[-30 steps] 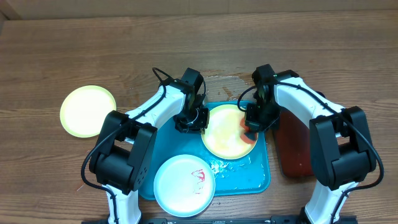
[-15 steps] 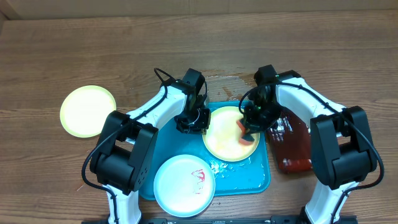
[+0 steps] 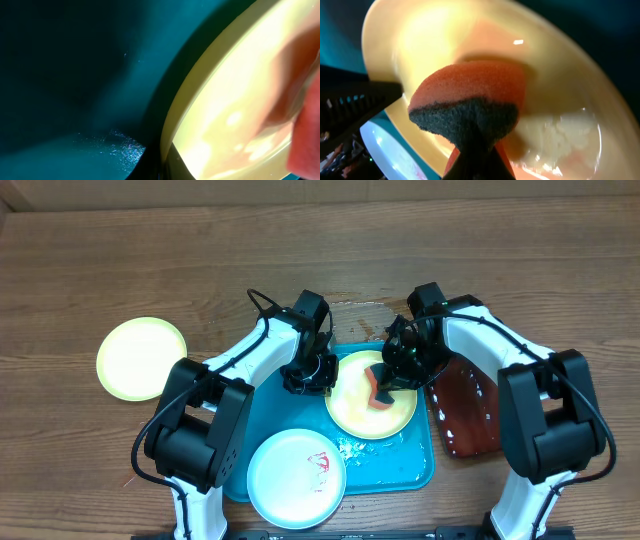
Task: Clean dirty plates on tray and stack at the side
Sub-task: 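Keep scrubbing the yellow plate with the right gripper's sponge, then carry the sponge with the right gripper onto the dark red tray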
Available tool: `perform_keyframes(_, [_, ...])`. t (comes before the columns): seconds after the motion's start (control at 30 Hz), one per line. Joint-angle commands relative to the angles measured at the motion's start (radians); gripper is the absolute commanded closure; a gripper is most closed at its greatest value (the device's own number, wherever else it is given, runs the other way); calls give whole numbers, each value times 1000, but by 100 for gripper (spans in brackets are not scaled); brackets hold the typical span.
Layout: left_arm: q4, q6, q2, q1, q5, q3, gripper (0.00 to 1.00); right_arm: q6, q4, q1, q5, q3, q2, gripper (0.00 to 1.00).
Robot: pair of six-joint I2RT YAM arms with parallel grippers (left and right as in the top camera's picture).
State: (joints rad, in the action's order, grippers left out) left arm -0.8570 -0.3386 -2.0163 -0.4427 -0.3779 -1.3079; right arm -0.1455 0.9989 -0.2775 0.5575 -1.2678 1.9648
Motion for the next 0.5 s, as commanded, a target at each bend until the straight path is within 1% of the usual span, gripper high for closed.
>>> perform_keyframes(0.0, [-3,-3,-26,10,45,14,96,19,26,-4,-21,-53,-101,96])
perform_keyframes(0.1, [-3,-3,-26,10,45,14,96,19,96,-4,-90,-116,-138,96])
perform_keyframes(0.23, [-3,-3,-26,11,45,14,96,3,220,-3,-236,-229,-171,96])
perform_keyframes(0.3, [-3,-3,-26,10,45,14,96,-105,288,-3,-389,-284,-182,96])
perform_keyframes(0.4, [-6,-6,-26,11,45,14,96,-306,402,5,-611,-350,-187,96])
perform_keyframes(0.47, [-7,-6,-26,10,45,14,96,-379,457,18,-702,-372,-187,96])
